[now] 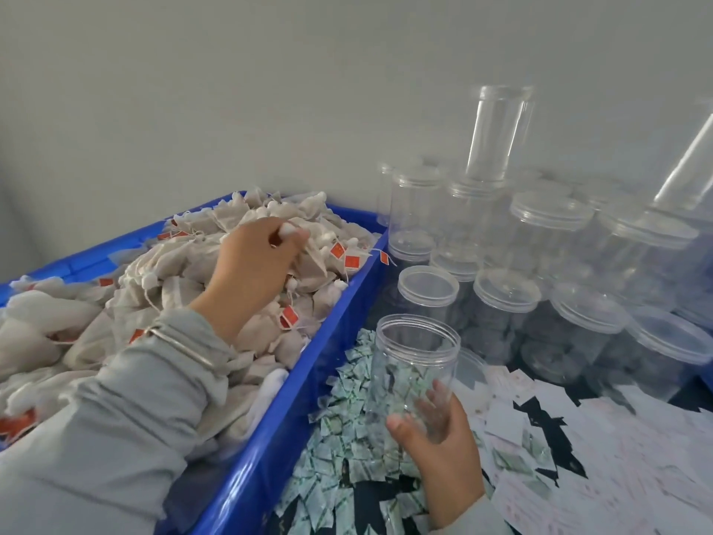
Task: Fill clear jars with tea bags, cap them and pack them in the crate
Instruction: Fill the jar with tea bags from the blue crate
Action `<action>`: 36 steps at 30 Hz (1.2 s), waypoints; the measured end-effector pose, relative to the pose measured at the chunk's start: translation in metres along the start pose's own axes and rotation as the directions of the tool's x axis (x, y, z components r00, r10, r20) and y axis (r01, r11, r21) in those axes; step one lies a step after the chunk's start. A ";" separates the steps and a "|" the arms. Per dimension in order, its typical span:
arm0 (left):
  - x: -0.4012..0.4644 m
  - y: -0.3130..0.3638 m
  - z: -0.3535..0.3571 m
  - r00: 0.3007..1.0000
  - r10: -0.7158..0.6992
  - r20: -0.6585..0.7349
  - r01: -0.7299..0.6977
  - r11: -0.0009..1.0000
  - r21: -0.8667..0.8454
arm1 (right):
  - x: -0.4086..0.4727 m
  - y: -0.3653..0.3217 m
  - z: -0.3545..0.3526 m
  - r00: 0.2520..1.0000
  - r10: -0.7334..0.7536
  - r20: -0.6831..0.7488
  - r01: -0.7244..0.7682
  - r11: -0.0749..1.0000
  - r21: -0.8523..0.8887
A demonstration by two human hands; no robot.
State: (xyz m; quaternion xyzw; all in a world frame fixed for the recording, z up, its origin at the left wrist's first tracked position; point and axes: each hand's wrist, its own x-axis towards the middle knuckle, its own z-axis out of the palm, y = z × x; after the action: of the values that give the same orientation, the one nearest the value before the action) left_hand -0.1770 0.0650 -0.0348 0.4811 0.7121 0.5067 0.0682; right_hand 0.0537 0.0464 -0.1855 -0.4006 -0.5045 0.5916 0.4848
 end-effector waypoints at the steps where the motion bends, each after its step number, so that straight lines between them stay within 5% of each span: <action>1: -0.003 0.006 0.000 0.999 -0.036 0.033 0.041 0.987 -0.155 | 0.000 0.001 0.000 1.000 -0.002 -0.004 0.002 1.000 -0.014; 4: -0.015 0.020 0.006 0.973 -0.042 0.227 0.146 0.875 -0.462 | 0.000 0.001 0.002 0.999 -0.036 -0.003 0.036 0.997 -0.068; 6: -0.023 0.025 0.013 0.936 0.026 0.352 0.164 0.852 -0.498 | -0.002 0.000 0.003 0.997 -0.073 0.016 0.075 0.992 -0.099; 11: -0.038 0.020 0.026 0.834 0.228 0.503 -0.200 0.974 -0.109 | -0.002 0.000 0.005 0.992 -0.122 -0.008 0.120 0.986 -0.117; 15: -0.045 0.020 0.028 0.746 0.285 0.602 -0.268 0.956 -0.120 | -0.002 0.003 0.004 0.990 -0.137 -0.030 0.130 0.979 -0.155; 21: -0.046 0.017 0.029 0.680 0.308 0.665 -0.387 0.922 -0.031 | -0.002 0.006 0.004 0.986 -0.168 -0.007 0.164 0.970 -0.180; 25: -0.043 0.017 0.029 0.698 0.333 0.634 -0.507 0.855 0.109 | -0.003 0.005 0.007 0.981 -0.191 -0.039 0.177 0.956 -0.233; 36: -0.037 0.010 0.030 0.733 0.321 0.600 -0.452 0.889 0.077 | -0.002 0.006 0.006 0.975 -0.217 -0.047 0.197 0.942 -0.270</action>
State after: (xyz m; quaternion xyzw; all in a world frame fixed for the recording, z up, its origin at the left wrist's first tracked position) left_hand -0.1339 0.0568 -0.0555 0.7531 0.5925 0.2604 0.1182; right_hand 0.0478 0.0427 -0.1907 -0.4283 -0.5993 0.4492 0.5056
